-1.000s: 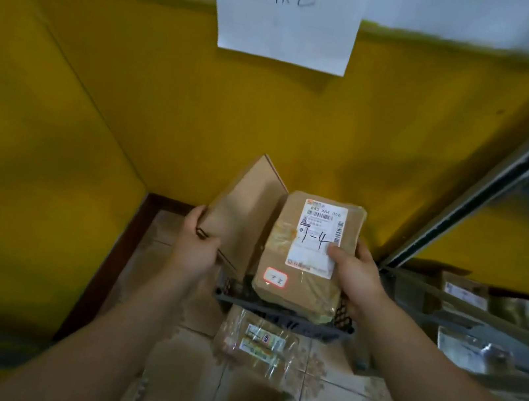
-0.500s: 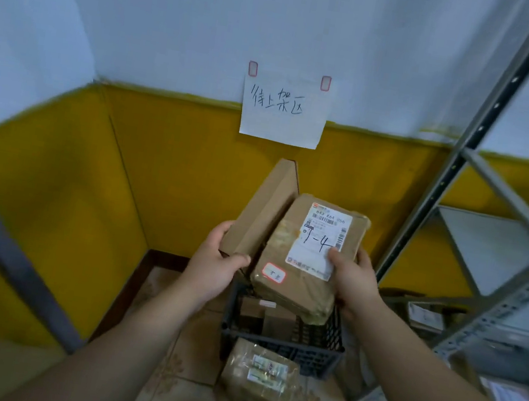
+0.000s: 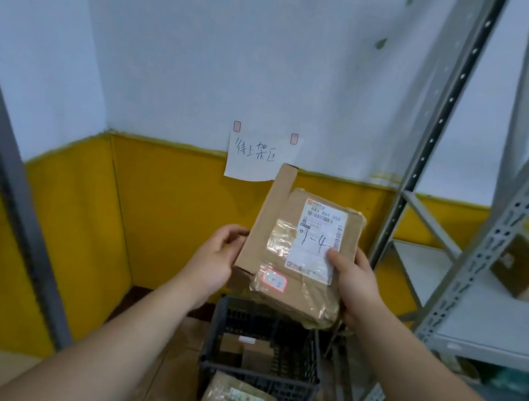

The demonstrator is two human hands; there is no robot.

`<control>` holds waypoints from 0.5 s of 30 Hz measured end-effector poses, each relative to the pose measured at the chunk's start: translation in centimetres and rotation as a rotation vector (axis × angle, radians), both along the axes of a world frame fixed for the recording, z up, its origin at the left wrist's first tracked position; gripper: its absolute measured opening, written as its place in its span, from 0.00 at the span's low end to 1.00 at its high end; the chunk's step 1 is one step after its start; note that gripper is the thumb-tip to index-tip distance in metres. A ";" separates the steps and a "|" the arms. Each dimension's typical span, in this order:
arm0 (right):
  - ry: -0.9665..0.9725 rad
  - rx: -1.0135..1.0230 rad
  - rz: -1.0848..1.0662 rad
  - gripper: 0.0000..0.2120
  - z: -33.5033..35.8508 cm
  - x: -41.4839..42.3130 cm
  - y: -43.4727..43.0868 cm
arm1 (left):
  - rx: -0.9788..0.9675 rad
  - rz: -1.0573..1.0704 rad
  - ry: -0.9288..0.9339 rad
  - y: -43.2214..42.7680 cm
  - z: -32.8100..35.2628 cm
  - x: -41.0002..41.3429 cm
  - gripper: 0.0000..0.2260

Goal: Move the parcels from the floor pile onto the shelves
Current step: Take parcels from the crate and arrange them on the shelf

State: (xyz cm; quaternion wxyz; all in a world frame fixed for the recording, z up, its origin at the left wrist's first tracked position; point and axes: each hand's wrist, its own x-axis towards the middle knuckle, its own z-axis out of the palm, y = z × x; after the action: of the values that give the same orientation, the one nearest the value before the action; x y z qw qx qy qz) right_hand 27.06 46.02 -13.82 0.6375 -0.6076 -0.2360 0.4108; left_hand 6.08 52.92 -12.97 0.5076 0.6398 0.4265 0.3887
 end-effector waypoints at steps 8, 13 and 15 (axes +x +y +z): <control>0.033 0.069 0.070 0.22 1.7 4.1 -6.5 | -0.317 -0.155 -0.043 -5.8 1.1 3.4 0.35; -0.005 0.070 0.071 0.23 1.4 6.3 -10.4 | -0.148 0.034 -0.006 -9.4 1.0 4.4 0.41; -0.032 0.068 0.074 0.24 1.0 7.2 -11.8 | -0.067 0.150 0.024 -10.6 0.6 4.2 0.35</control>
State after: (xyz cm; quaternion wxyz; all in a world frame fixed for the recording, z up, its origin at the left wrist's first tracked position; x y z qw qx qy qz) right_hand 34.24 34.24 -12.80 0.6382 -0.5831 -0.2822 0.4160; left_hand 10.33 42.27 -12.35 0.4930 0.5933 0.4922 0.4034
